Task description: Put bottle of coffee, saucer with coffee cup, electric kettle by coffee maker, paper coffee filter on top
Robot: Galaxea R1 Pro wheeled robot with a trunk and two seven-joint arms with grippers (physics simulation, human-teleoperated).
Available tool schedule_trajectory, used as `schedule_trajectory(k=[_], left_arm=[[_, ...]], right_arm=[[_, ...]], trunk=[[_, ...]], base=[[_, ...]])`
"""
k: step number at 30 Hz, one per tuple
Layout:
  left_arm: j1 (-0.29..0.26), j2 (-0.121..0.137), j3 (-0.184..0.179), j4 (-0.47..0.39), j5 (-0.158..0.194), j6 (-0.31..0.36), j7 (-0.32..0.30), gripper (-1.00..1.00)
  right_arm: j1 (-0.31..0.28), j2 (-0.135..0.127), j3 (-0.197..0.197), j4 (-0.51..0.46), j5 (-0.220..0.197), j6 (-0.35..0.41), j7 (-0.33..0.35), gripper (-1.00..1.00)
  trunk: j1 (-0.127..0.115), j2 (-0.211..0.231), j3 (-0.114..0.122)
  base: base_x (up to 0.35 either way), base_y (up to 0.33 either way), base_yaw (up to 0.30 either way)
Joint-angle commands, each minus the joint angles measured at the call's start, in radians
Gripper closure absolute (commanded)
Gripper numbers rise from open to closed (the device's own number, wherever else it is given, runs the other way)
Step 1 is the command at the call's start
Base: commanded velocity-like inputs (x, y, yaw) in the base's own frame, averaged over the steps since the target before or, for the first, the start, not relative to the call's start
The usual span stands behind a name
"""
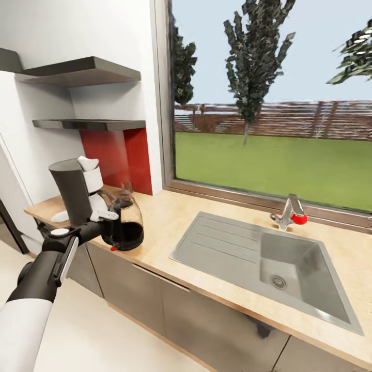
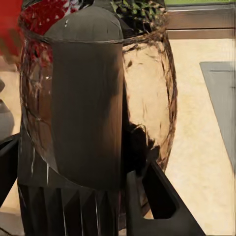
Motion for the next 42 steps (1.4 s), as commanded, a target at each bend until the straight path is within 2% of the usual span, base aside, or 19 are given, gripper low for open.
schedule_trajectory(k=[1,6,13,17,21,23,28,41,42], left_arm=[[0.0,0.0,0.003,0.006,-0.008,-0.012,-0.009,1.0],[0.004,0.0,0.004,0.05,-0.008,-0.073,-0.004,1.0],[0.007,0.002,0.005,0.057,-0.008,-0.08,-0.003,1.0],[0.034,0.004,0.007,0.057,-0.008,-0.082,-0.002,1.0],[0.046,0.001,0.006,0.057,-0.002,-0.084,0.058,1.0],[0.047,0.0,0.006,0.057,0.0,-0.086,0.067,1.0],[0.047,-0.001,0.006,0.057,0.001,-0.115,0.073,1.0],[0.063,-0.003,0.004,0.06,0.002,-0.122,0.073,1.0],[0.064,-0.003,0.003,0.081,0.003,-0.123,0.073,1.0]], right_arm=[[-0.001,0.001,0.008,0.001,-0.009,-0.003,-0.003,-1.0],[-0.001,0.002,0.012,0.001,-0.009,-0.003,-0.003,-1.0],[-0.001,0.002,0.014,0.001,-0.009,-0.004,-0.002,-1.0],[-0.001,0.005,0.015,0.001,-0.008,-0.004,0.0,-1.0],[-0.001,0.005,0.015,0.002,-0.008,-0.004,0.001,-1.0],[-0.001,0.005,0.015,0.002,-0.008,-0.004,0.001,-1.0],[-0.001,0.004,0.015,0.002,-0.008,-0.004,0.0,-1.0],[-0.001,0.003,0.013,0.002,-0.008,-0.003,-0.001,-1.0],[-0.001,0.003,0.014,0.002,-0.008,-0.003,-0.001,-1.0]], trunk=[[0.001,-0.003,-0.002],[0.001,-0.003,-0.002],[0.001,-0.003,-0.002],[0.001,-0.003,-0.002],[0.001,-0.003,-0.002],[0.001,-0.003,-0.002],[0.001,-0.003,-0.002],[0.001,-0.003,-0.002],[0.001,-0.003,-0.002]], base=[[0.0,0.0,-0.101],[0.084,0.0,-0.031],[0.103,0.0,-0.001],[0.002,0.0,0.0],[0.034,0.0,0.0],[0.217,0.057,0.0],[0.276,0.166,0.0],[0.073,0.034,0.0],[0.246,0.112,0.0]])
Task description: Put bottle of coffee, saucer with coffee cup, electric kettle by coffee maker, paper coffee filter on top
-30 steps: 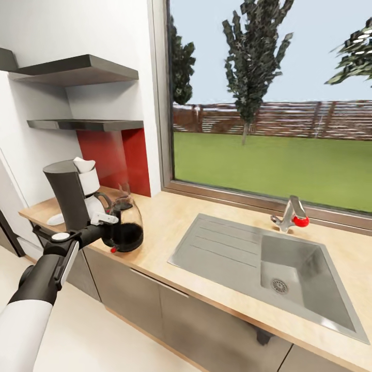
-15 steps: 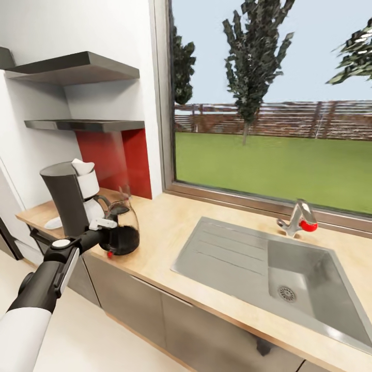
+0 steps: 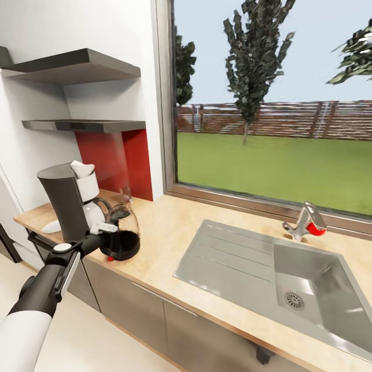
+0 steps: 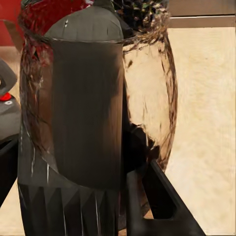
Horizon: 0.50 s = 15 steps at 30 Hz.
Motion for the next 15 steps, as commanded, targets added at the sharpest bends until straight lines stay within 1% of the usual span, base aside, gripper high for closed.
schedule_trajectory(k=[1,3,8,12,15], left_arm=[[-0.001,-0.001,0.003,0.03,-0.008,-0.001,-0.009,1.0],[-0.001,-0.001,0.004,0.051,-0.008,-0.006,-0.008,1.0],[-0.001,-0.001,0.004,0.089,-0.008,-0.081,-0.007,1.0],[-0.001,0.0,0.006,0.101,-0.009,-0.093,-0.006,1.0],[-0.001,0.0,0.006,0.113,-0.008,-0.096,-0.006,1.0]], right_arm=[[-0.001,0.0,0.009,0.001,-0.009,-0.003,-0.003,-1.0],[-0.001,0.0,0.009,0.001,-0.009,-0.003,-0.003,-1.0],[-0.001,0.0,0.009,0.001,-0.009,-0.003,-0.003,-1.0],[-0.001,0.0,0.009,0.001,-0.009,-0.003,-0.003,-1.0],[-0.001,0.0,0.009,0.001,-0.009,-0.003,-0.003,-1.0]], trunk=[[0.001,-0.002,-0.002],[0.001,-0.002,-0.002],[0.001,-0.002,-0.002],[0.001,-0.002,-0.002],[0.001,-0.002,-0.002]], base=[[0.178,0.068,0.0],[0.125,0.035,0.0],[0.03,0.007,0.0],[0.158,0.079,0.0],[0.04,0.019,0.0]])
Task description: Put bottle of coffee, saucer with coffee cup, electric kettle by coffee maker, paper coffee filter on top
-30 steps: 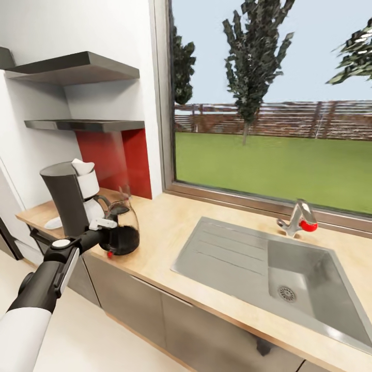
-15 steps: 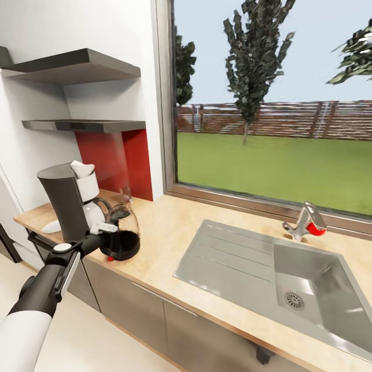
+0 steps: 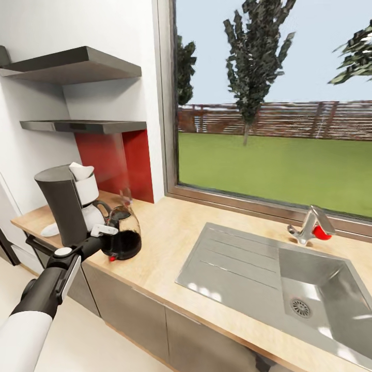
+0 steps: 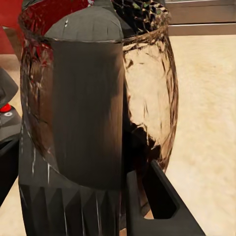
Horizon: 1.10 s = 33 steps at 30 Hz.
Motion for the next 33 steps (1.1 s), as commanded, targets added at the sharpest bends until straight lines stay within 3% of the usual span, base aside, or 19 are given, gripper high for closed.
schedule_trajectory(k=[1,13,14,22,27,33], left_arm=[[-0.001,0.0,0.004,0.054,-0.024,-0.001,-0.007,1.0],[-0.001,0.0,0.002,0.06,-0.026,-0.004,-0.009,1.0],[-0.001,0.0,0.002,0.06,-0.027,-0.004,-0.008,-1.0],[-0.001,0.0,0.003,0.062,-0.027,-0.006,-0.006,-1.0],[-0.001,0.0,0.004,0.085,-0.027,-0.061,-0.006,-1.0],[-0.001,0.0,0.004,0.101,-0.027,-0.074,-0.006,-1.0]], right_arm=[[-0.001,0.0,0.008,0.001,-0.009,-0.003,-0.003,-1.0],[-0.001,0.0,0.009,0.001,-0.009,-0.003,-0.003,-1.0],[-0.001,0.0,0.009,0.001,-0.009,-0.003,-0.003,-1.0],[-0.001,0.0,0.009,0.001,-0.009,-0.003,-0.003,-1.0],[-0.001,0.0,0.009,0.001,-0.009,-0.003,-0.003,-1.0],[-0.001,0.0,0.009,0.001,-0.009,-0.003,-0.003,-1.0]], trunk=[[0.001,-0.002,-0.003],[0.001,-0.002,-0.003],[0.001,-0.002,-0.003],[0.001,-0.002,-0.003],[0.001,-0.002,-0.003],[0.001,-0.002,-0.003]], base=[[0.013,0.006,0.0],[0.002,0.001,0.0],[0.0,0.0,0.0],[0.0,0.0,0.0],[0.0,0.0,0.0],[-0.17,0.0,0.0]])
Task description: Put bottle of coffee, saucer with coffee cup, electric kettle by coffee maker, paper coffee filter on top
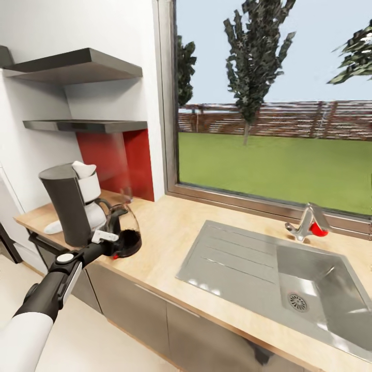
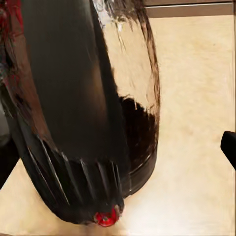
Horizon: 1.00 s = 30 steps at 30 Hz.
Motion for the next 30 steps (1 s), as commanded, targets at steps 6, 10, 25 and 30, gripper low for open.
schedule_trajectory(k=[6,10,25,30], left_arm=[[-0.001,-0.001,0.003,0.0,-0.011,0.003,-0.008,-1.0],[-0.001,-0.001,0.003,-0.001,-0.011,0.003,-0.008,-1.0],[0.071,0.005,0.084,0.0,0.025,-0.054,-0.014,-1.0],[0.247,0.009,0.185,0.0,0.071,-0.181,-0.024,-1.0]], right_arm=[[-0.001,0.0,0.009,0.001,-0.009,-0.003,-0.003,-1.0],[-0.001,0.0,0.009,0.001,-0.009,-0.003,-0.003,-1.0],[-0.001,0.0,0.009,0.001,-0.009,-0.003,-0.003,-1.0],[-0.001,0.0,0.009,0.001,-0.009,-0.003,-0.003,-1.0]], trunk=[[0.0,-0.002,-0.002],[0.0,-0.002,-0.002],[0.0,-0.002,-0.002],[0.0,-0.002,-0.002]], base=[[-0.326,0.0,0.0],[-0.334,0.0,0.0],[-0.237,0.0,0.0],[-0.002,0.0,0.0]])
